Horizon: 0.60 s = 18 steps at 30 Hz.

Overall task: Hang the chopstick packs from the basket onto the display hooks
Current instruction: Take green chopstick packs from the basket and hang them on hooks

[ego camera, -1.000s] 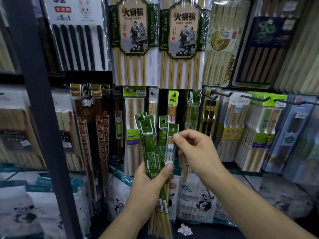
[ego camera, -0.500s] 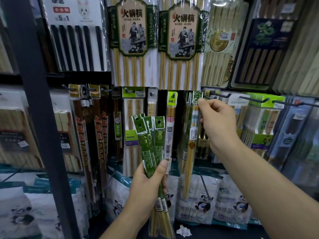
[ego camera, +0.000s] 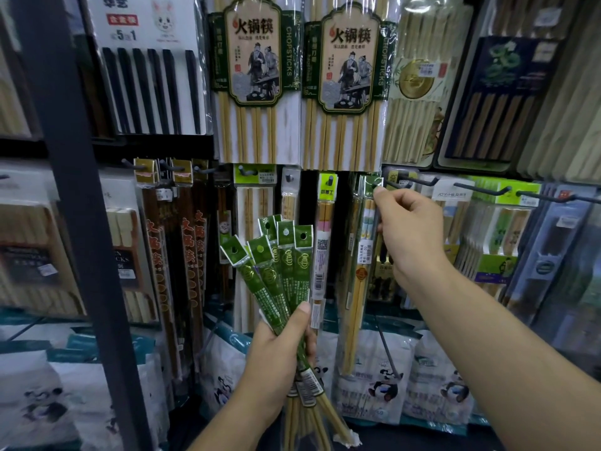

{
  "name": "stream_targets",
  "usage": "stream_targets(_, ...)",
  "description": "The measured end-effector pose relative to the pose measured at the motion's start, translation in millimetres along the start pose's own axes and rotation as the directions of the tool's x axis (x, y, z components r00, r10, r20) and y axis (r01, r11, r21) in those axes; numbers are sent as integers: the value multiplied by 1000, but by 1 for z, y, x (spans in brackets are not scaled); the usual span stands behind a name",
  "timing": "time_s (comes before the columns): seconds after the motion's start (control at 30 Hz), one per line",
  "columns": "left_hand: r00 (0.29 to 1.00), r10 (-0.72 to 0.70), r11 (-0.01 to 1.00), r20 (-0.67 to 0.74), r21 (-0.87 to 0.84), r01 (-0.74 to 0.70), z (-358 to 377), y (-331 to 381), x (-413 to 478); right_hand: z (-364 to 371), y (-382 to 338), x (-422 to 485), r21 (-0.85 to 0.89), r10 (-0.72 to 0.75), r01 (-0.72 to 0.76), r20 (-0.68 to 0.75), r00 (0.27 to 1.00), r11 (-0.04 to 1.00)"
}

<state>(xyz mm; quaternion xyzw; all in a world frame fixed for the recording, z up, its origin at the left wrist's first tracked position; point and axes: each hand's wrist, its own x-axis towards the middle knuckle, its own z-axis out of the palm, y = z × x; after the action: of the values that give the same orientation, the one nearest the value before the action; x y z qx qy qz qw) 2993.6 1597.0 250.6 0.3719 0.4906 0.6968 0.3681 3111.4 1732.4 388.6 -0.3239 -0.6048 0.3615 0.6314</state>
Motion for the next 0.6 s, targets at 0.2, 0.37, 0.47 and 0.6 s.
stream_targets(0.2,999,48,999,-11,-7,-48,2,2,0,0,9,3,-60,-17,16,-6,1000,998)
stream_targets(0.37,997,79,996,-2,-29,-79,1,4,0,-5,10,-11,-78,37,-38,-25,999,996)
stream_targets(0.47,997,78,997,15,-9,-78,2,4,1,-5,7,-37,-106,42,-26,149,988,994)
stream_targets(0.6,997,63,998,39,-7,-63,3,0,1,2,7,-62,-158,70,-7,395,916,987)
